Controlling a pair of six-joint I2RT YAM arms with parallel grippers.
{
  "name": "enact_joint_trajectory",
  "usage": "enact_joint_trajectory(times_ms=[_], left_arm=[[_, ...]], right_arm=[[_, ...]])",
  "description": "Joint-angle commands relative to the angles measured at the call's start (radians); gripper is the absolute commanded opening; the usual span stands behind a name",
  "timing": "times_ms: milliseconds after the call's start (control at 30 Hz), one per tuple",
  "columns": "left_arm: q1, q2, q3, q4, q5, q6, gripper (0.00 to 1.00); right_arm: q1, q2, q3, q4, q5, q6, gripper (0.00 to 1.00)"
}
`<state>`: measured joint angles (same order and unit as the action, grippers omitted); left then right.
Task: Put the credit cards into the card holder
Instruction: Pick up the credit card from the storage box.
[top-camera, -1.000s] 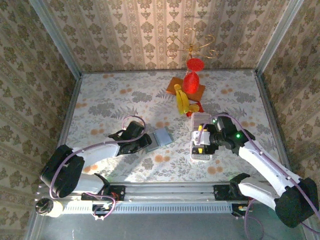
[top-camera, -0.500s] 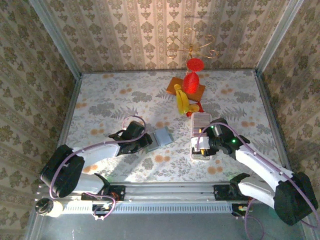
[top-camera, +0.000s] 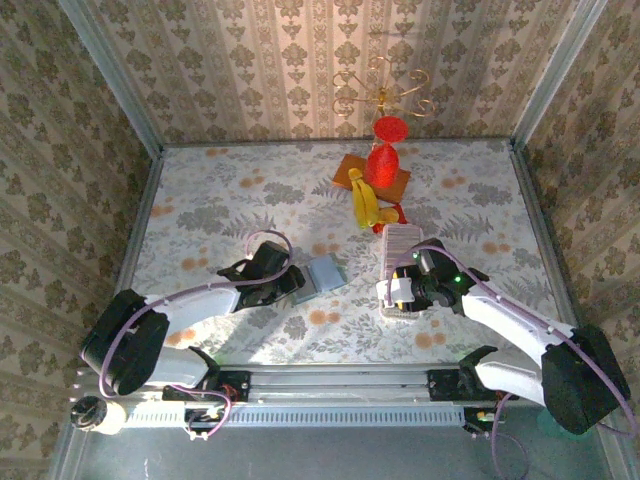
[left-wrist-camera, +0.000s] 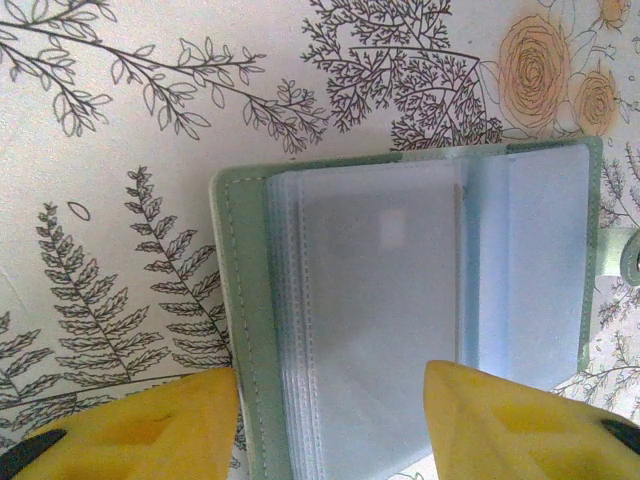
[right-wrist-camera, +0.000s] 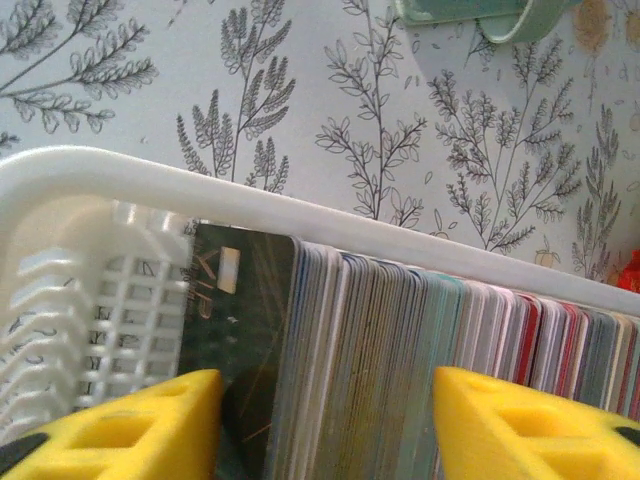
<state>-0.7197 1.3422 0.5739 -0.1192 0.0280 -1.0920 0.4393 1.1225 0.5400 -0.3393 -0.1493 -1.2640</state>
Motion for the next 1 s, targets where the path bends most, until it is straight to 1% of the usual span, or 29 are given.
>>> enact_joint_trajectory(times_ms=[0, 33, 100, 300, 533, 833, 967], left_arm=[[-0.006, 0.011, 0.0, 0.003, 0.008, 0.0, 0.51], [-0.006, 0.012, 0.0, 0.003, 0.009, 0.0, 0.51], [-0.006, 0.014, 0.0, 0.003, 0.01, 0.0, 0.5], [-0.006, 0.023, 0.007, 0.001, 0.016, 0.001, 0.49], [-0.007, 0.03, 0.015, -0.003, 0.023, 0.003, 0.48], [-0.008, 0.031, 0.02, -0.013, 0.023, 0.004, 0.48], [-0.009, 0.03, 0.024, -0.02, 0.023, 0.007, 0.49]], right_arm=[[-0.001, -0.017, 0.02, 0.03, 0.026, -0.018, 0.51], [-0.001, -0.026, 0.017, 0.02, 0.027, -0.02, 0.49], [-0.001, -0.042, 0.009, 0.007, 0.026, -0.023, 0.48], [-0.001, -0.076, -0.005, -0.019, 0.034, -0.024, 0.36], [-0.001, -0.111, -0.011, -0.039, 0.036, -0.02, 0.28], [-0.001, -0.134, 0.001, -0.062, 0.04, -0.018, 0.21], [-0.001, -0.149, 0.015, -0.087, 0.038, -0.01, 0.16]])
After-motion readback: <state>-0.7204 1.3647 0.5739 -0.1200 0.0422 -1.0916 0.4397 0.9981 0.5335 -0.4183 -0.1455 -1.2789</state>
